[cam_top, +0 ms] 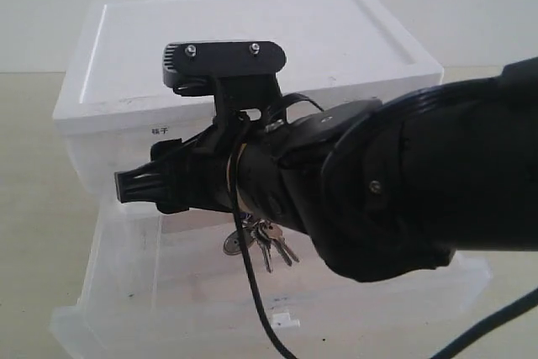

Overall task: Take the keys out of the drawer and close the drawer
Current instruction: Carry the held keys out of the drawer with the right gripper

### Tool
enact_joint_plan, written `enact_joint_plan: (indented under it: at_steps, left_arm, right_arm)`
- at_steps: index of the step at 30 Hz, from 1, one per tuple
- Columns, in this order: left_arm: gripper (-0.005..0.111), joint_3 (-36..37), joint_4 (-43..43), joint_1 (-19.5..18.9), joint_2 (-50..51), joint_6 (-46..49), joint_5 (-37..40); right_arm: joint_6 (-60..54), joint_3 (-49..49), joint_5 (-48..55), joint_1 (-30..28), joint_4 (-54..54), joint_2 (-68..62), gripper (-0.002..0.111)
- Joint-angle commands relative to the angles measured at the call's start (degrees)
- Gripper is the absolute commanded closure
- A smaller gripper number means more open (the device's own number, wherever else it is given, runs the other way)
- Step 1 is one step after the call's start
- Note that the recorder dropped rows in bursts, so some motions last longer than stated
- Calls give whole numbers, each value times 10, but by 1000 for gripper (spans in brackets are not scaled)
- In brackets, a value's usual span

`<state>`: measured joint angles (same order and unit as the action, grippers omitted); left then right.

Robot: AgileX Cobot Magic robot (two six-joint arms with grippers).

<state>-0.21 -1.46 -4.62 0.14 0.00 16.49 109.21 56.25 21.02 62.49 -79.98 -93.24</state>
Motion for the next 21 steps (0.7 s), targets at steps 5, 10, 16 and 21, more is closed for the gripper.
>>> enact_joint_plan:
  at_steps: [5, 10, 16, 21]
  left_arm:
    - [92, 2, 0, -1, -1, 0, -1]
    - [92, 2, 0, -1, -1, 0, -1]
    - [92, 2, 0, -1, -1, 0, -1]
    - [92, 2, 0, -1, -1, 0, -1]
  right_arm:
    - [-13, 5, 24, -3, 21, 5, 47]
    - [-226, 5, 71, -3, 219, 5, 47]
    - [-306, 5, 138, -3, 289, 5, 47]
    - [-314, 5, 58, -15, 316, -26, 47]
